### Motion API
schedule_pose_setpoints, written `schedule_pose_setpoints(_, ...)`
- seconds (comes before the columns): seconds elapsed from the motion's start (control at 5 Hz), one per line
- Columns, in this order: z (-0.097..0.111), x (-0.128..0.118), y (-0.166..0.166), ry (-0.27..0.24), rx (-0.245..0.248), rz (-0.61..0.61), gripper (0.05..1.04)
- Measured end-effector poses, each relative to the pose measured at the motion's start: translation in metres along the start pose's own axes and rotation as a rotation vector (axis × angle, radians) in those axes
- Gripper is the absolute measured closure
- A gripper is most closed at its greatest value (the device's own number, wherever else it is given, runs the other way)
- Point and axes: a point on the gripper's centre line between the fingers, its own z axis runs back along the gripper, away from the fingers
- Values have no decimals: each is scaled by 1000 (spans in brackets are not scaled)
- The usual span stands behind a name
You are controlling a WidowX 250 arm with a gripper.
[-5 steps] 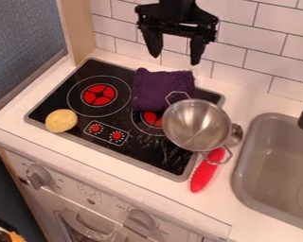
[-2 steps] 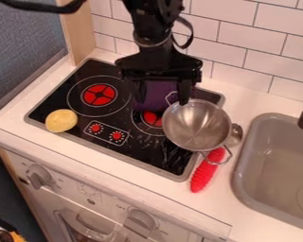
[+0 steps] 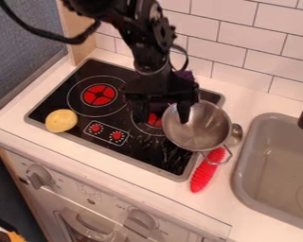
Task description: Move the silver pot to the rigth side of the burner
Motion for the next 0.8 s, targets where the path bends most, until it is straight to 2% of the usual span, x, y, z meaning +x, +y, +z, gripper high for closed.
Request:
schedule_pose_setpoints(0.2,-13,1,-2,18,-4,5,85)
schedule_pose_setpoints(0.4,-25,3,-3,58,16,8,132)
schedule_pose_setpoints(0.8,-32,-1,-12,51,35,-41,745)
